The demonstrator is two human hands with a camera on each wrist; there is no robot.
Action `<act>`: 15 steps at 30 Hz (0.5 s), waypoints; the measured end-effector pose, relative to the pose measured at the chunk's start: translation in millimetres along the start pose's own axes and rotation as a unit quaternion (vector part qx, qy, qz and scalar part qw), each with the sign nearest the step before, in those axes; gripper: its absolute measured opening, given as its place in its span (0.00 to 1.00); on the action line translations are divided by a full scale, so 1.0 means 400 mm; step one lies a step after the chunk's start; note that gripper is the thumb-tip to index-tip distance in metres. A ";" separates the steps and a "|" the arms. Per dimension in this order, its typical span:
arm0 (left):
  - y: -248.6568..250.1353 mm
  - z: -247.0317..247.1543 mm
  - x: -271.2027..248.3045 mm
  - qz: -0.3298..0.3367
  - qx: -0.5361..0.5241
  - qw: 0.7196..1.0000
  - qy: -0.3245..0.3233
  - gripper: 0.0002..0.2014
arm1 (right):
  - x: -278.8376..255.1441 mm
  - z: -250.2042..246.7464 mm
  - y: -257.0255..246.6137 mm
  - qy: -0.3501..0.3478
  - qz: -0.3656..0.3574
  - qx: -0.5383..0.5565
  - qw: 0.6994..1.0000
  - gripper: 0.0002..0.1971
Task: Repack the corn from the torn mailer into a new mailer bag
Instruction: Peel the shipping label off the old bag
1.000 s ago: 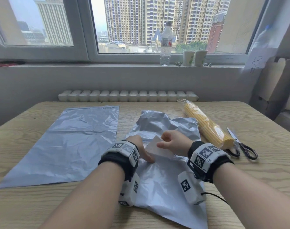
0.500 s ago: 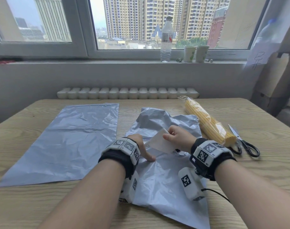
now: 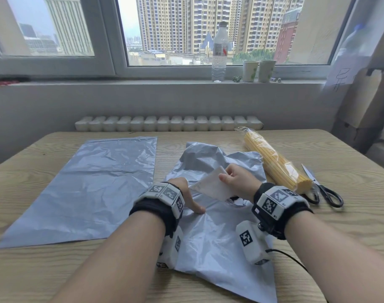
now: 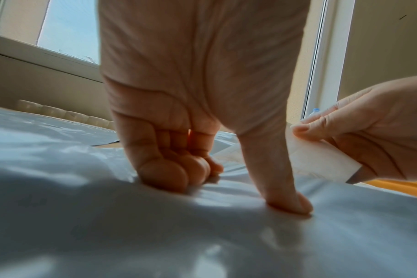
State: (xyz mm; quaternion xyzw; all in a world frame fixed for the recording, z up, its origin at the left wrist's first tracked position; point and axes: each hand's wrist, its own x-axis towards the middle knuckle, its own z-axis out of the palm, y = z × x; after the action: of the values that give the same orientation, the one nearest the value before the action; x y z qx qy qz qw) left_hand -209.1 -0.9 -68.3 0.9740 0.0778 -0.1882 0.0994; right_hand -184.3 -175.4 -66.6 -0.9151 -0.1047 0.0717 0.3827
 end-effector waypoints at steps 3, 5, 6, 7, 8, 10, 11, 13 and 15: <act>-0.003 0.002 0.005 0.001 0.011 1.000 0.003 0.37 | 0.000 0.002 0.001 0.019 -0.001 0.008 1.000 0.08; -0.003 0.002 0.004 0.001 0.018 1.000 0.005 0.39 | 0.001 0.003 0.001 0.028 -0.002 0.023 0.999 0.08; -0.003 0.002 0.003 0.002 0.019 1.000 0.006 0.39 | 0.001 0.003 0.002 0.032 0.000 0.027 0.999 0.08; -0.003 0.002 0.003 0.003 0.018 1.000 0.007 0.39 | 0.002 0.003 0.003 0.034 0.001 0.028 0.999 0.08; -0.003 0.002 0.002 0.004 0.017 1.000 0.007 0.40 | 0.002 0.003 0.004 0.036 0.002 0.028 0.999 0.08; -0.004 0.003 0.003 0.003 0.012 1.000 0.005 0.40 | 0.003 0.002 0.006 0.039 0.003 0.031 0.999 0.08; -0.005 0.003 0.004 0.002 0.010 1.000 0.005 0.41 | 0.004 0.003 0.006 0.041 0.002 0.033 0.999 0.08; -0.007 0.004 0.008 0.001 0.006 1.000 0.007 0.42 | 0.005 0.003 0.007 0.045 0.001 0.033 0.998 0.08; -0.008 0.005 0.010 -0.001 0.004 1.000 0.007 0.42 | 0.006 0.003 0.006 0.048 0.002 0.036 0.998 0.08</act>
State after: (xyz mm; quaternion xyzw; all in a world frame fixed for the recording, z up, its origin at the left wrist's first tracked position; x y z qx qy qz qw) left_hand -206.7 2.2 -72.2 0.9756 0.0783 -0.1820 0.0948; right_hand -181.9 -175.7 -69.3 -0.9035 -0.0822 0.0320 0.4195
